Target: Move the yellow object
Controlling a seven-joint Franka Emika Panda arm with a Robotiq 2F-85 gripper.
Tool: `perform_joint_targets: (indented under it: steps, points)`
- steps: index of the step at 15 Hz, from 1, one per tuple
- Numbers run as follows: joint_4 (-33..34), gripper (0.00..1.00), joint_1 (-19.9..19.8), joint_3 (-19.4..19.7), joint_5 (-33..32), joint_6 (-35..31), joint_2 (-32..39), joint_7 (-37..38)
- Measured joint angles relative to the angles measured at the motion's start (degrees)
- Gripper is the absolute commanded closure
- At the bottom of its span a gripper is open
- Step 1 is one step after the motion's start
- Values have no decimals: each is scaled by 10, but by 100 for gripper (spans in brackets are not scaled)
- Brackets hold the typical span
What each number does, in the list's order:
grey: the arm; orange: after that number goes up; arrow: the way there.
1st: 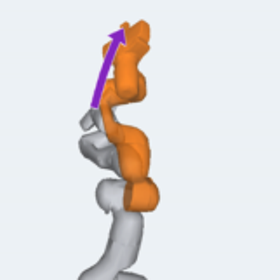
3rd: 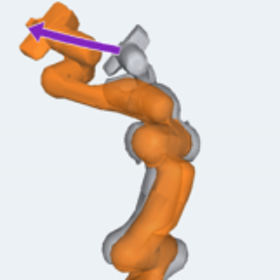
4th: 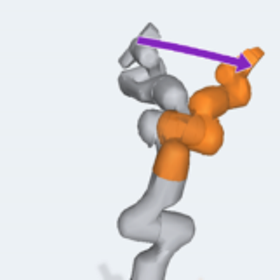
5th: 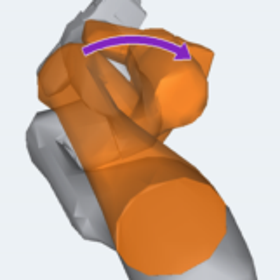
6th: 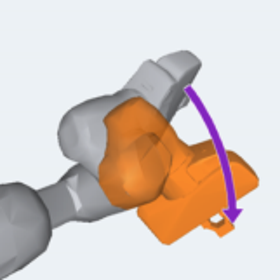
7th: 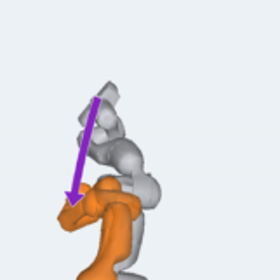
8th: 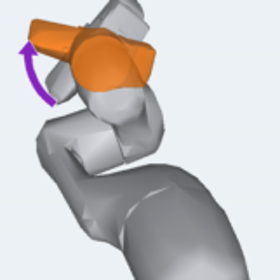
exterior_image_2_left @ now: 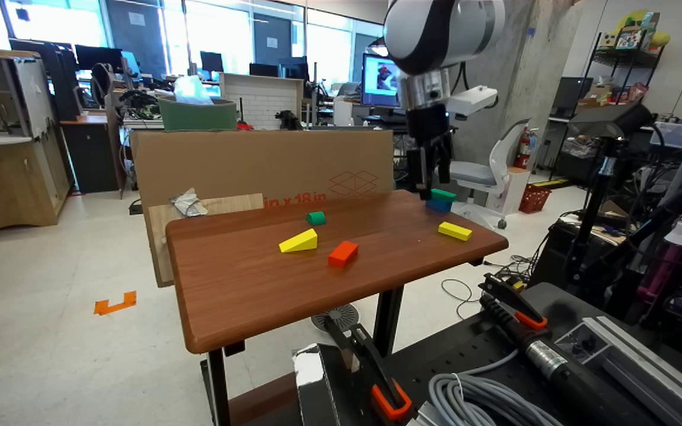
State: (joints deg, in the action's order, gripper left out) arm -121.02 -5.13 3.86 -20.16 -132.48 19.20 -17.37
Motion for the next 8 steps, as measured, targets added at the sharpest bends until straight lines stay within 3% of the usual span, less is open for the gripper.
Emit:
perform_joint_targets:
  steps: [4, 8]
  points:
    - [-49, 0, 0, -17, 82, -8, -115, -17]
    - [-49, 0, 0, -15, 82, -8, -102, -16]
